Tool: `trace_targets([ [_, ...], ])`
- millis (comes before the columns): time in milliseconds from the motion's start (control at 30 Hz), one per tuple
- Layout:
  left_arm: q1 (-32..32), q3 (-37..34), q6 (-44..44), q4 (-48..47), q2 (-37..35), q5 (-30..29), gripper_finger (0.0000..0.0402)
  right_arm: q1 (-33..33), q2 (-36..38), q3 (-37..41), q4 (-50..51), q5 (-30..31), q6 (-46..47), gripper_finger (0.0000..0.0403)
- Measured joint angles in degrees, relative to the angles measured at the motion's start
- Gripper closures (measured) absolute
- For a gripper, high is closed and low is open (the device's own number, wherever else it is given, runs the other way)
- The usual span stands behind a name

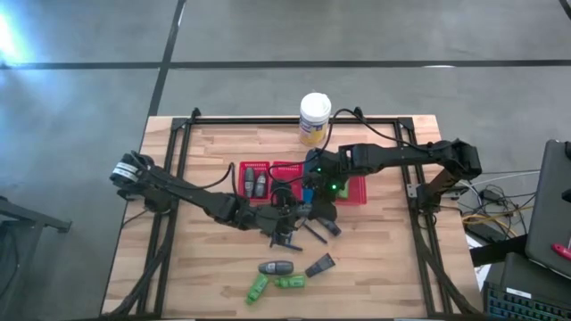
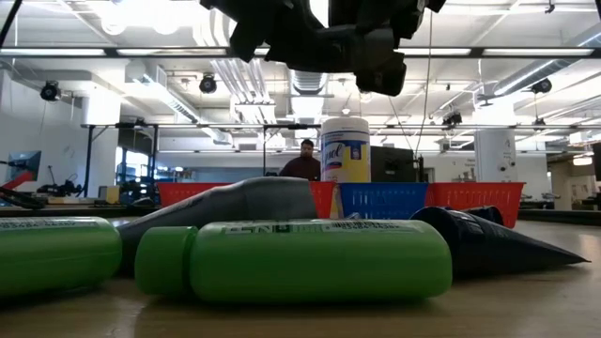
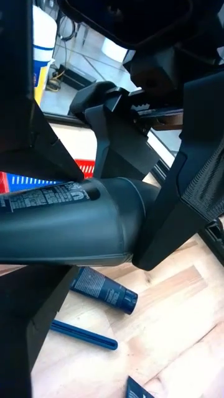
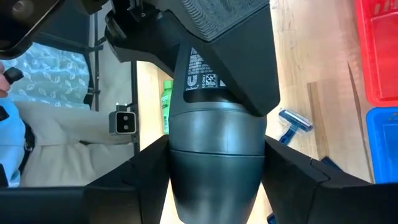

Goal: Pick & Place Travel size toiletries
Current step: Put the black deodorant into the left red bin

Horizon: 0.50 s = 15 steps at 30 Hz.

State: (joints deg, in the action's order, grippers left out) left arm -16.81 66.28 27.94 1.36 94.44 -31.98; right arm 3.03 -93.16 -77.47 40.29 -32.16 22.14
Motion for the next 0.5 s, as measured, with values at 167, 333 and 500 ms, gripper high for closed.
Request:
trace_targets([
  [167,-0.1,0.0,0.65,-0.08,0.02,-0.66,0.0208,0.0,-0.03,0.0,-0.13,0.06,0.21,0.0195],
  [333,-0.16,0.0,0.74,-0.42,0.04,-1.28,0.0235,0.01,-0.05,0.0,-0.33,0.31,0.39,0.017],
  [500,-0.42,0.02,0.63,-2.52,-0.1,-3.99,0.0239,0.04,0.77,0.0,-0.23,0.5,0.38,0.0131],
])
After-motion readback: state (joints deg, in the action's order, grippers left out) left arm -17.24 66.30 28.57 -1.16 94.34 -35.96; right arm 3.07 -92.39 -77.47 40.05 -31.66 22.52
